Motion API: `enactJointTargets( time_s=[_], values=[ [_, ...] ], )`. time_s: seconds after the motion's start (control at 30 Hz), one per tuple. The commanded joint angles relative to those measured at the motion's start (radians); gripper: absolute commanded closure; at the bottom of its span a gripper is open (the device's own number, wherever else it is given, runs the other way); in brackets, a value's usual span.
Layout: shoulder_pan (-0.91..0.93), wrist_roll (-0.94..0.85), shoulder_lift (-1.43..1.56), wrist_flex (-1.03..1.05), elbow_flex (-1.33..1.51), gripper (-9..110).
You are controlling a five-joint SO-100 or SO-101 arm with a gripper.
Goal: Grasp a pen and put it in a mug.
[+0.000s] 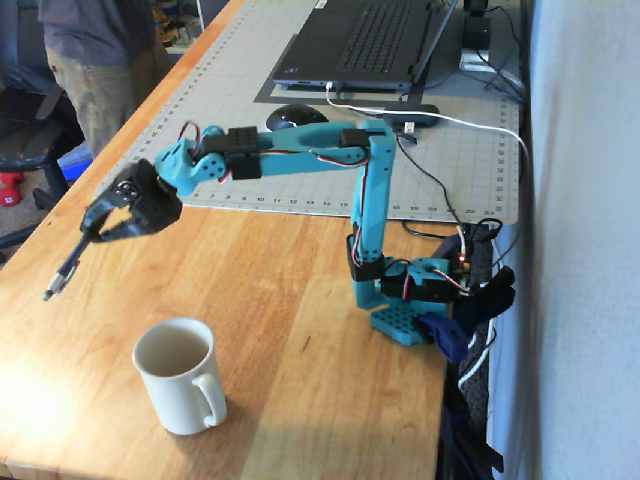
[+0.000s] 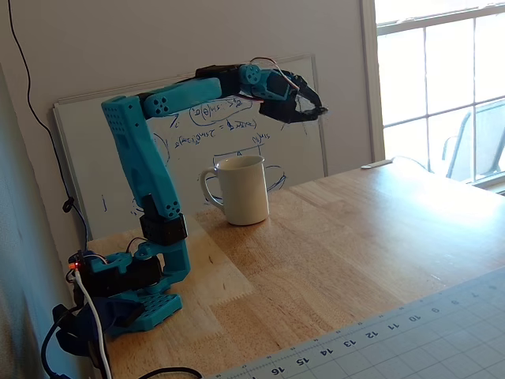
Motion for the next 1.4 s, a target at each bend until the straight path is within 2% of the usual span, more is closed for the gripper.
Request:
enactJointTargets(
  time_s=[0.0, 0.3, 0.6, 0.8, 1.13, 1.37],
  values=[
    [-0.012, -0.405, 0.161, -0.014, 0.003, 101],
    [-0.100, -0.931, 0.250, -0.020, 0.020, 101],
    [-0.195, -1.212, 0.258, -0.006, 0.069, 101],
    [-0.261, -1.290, 0.259, -0.008, 0.107, 101],
    [-0.302, -1.293, 0.348, -0.005, 0.132, 101],
    [-0.344, -1.293, 0.430, -0.005, 0.262, 101]
  ],
)
